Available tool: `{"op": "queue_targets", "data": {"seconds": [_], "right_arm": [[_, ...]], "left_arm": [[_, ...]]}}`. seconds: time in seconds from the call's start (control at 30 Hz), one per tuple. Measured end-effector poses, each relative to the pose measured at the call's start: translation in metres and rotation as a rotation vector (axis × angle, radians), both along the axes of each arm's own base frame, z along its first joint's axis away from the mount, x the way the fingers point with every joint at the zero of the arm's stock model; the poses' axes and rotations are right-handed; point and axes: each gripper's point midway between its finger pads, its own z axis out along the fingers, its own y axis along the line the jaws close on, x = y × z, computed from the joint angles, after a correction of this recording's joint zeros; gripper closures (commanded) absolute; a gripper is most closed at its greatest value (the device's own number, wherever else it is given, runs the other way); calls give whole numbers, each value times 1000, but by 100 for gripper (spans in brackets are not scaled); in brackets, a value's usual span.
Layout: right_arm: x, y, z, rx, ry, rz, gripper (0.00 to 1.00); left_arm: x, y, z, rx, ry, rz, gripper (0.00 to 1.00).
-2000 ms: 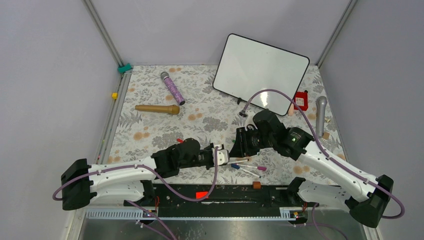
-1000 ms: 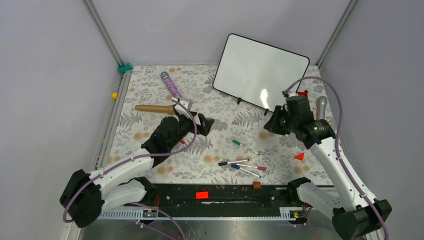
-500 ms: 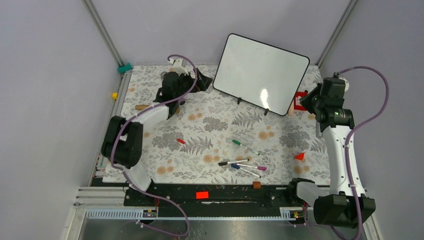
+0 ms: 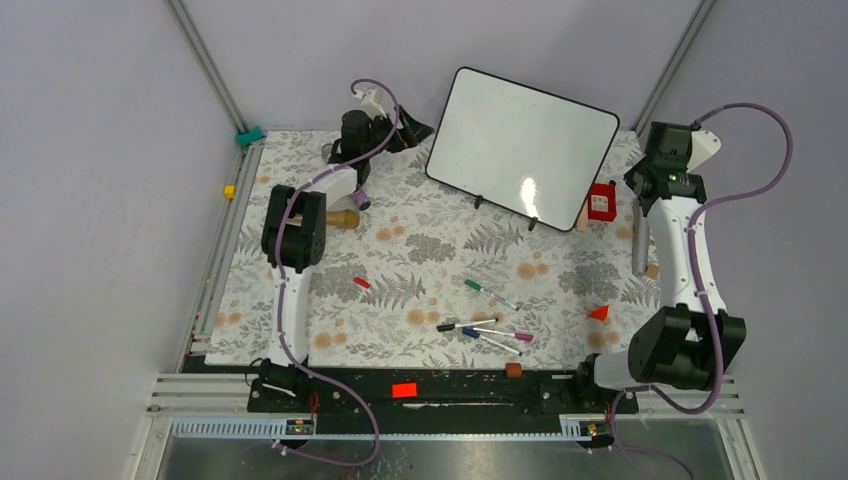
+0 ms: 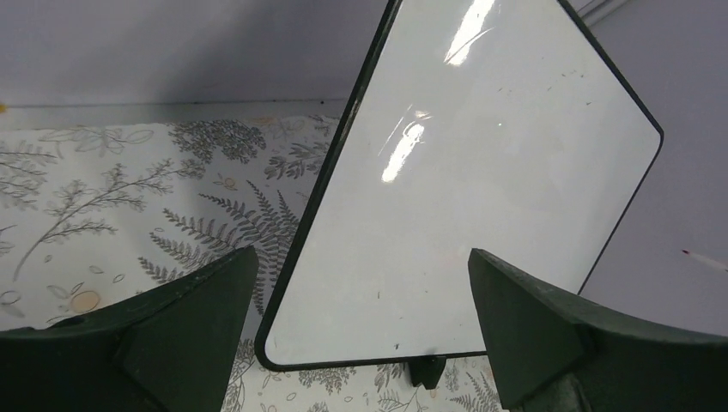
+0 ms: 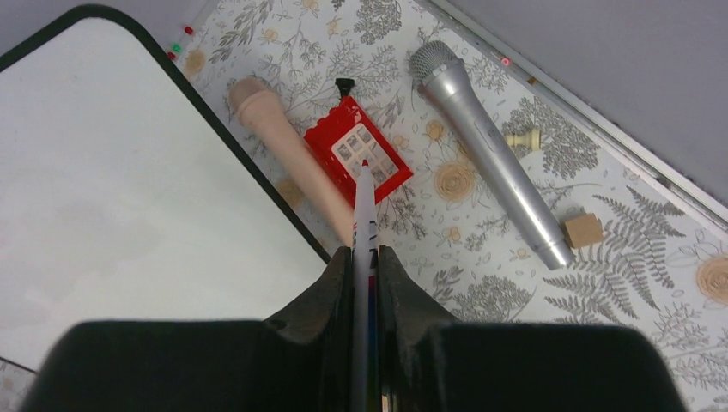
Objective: Write a sentence on the whiteboard
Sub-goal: Adjust the whiteboard at the center of the board.
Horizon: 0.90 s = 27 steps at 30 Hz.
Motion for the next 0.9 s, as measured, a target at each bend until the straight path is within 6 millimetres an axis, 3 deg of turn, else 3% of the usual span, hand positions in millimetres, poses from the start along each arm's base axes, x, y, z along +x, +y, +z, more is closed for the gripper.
{"op": "queue_targets", "data": {"seconds": [0.23, 0.43, 0.57, 0.8, 0.9], "right_arm": [[44, -9, -16, 22, 35, 18, 100], [70, -16, -36, 62, 68, 32, 100], [82, -15, -52, 88, 92, 48, 100], [99, -3, -72, 162, 112, 104, 100], [102, 4, -75, 194, 112, 130, 100]], "left_arm": [[36, -20, -40, -108, 74, -66, 12], [40, -25, -80, -142, 177, -77, 12], [39, -28, -84, -172, 206, -94, 16], [27, -42, -73, -216, 197, -177, 27], [19, -46, -79, -225, 199, -201, 34]]}}
